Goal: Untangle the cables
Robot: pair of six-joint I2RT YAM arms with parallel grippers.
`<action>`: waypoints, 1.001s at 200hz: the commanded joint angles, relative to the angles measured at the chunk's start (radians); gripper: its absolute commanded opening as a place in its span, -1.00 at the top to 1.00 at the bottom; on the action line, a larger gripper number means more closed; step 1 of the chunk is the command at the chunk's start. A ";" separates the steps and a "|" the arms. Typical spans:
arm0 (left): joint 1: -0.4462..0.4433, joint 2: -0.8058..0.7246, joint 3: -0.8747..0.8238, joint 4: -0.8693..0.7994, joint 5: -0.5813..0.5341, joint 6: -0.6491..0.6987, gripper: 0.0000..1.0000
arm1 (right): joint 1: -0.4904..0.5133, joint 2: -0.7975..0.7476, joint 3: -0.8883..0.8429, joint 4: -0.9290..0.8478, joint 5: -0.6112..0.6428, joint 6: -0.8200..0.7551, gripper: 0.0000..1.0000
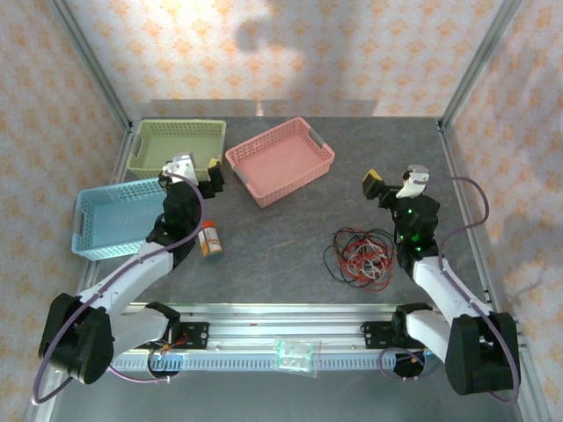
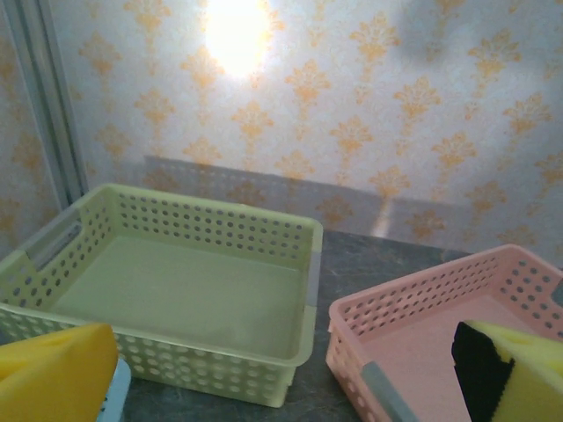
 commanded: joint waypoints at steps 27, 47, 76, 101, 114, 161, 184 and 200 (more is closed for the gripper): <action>-0.002 0.087 0.193 -0.419 0.056 -0.267 -0.99 | 0.004 0.069 0.227 -0.514 0.235 0.350 -1.00; -0.001 0.148 0.244 -0.444 0.103 -0.271 -0.99 | 0.003 0.134 0.279 -0.572 0.195 0.346 -1.00; -0.001 0.261 0.351 -0.510 0.134 -0.269 -0.99 | 0.013 0.236 0.349 -0.624 0.088 0.356 -0.99; 0.001 0.358 0.434 -0.536 0.158 -0.259 -0.99 | 0.074 0.318 0.424 -0.697 0.131 0.363 -0.99; 0.002 0.412 0.489 -0.555 0.159 -0.245 -0.99 | 0.114 0.355 0.456 -0.720 0.156 0.387 -0.99; 0.052 0.605 0.682 -0.613 0.199 -0.229 -0.99 | 0.285 0.483 0.559 -0.773 0.277 0.517 -1.00; 0.072 0.670 0.761 -0.619 0.241 -0.226 -0.99 | 0.353 0.560 0.606 -0.773 0.313 0.600 -1.00; 0.078 0.700 0.801 -0.619 0.280 -0.222 -0.99 | 0.389 0.617 0.650 -0.769 0.315 0.652 -1.00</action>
